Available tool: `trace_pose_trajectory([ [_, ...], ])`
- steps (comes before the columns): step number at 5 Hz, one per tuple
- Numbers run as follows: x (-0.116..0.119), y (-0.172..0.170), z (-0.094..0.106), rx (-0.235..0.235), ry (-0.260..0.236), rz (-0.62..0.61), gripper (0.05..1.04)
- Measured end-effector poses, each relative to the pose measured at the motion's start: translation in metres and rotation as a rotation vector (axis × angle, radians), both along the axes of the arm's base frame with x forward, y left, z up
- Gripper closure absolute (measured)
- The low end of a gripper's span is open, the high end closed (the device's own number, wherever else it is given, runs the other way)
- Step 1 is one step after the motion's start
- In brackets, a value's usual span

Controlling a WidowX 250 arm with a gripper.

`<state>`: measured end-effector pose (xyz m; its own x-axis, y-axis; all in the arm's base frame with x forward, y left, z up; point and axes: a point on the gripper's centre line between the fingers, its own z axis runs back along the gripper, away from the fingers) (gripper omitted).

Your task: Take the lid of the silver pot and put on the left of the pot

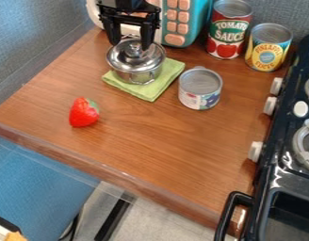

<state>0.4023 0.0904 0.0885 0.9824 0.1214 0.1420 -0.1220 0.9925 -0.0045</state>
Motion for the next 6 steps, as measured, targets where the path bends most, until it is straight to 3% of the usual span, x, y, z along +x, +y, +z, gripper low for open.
trace_pose_trajectory([
  [2,0.002,-0.003,-0.003,0.029,0.008,0.016,0.147],
  [4,0.002,-0.008,-0.010,0.030,0.033,0.019,0.736],
  [5,0.001,-0.007,-0.010,0.032,0.038,0.033,0.800],
  [6,0.000,-0.010,-0.011,0.037,0.052,0.037,0.800],
])
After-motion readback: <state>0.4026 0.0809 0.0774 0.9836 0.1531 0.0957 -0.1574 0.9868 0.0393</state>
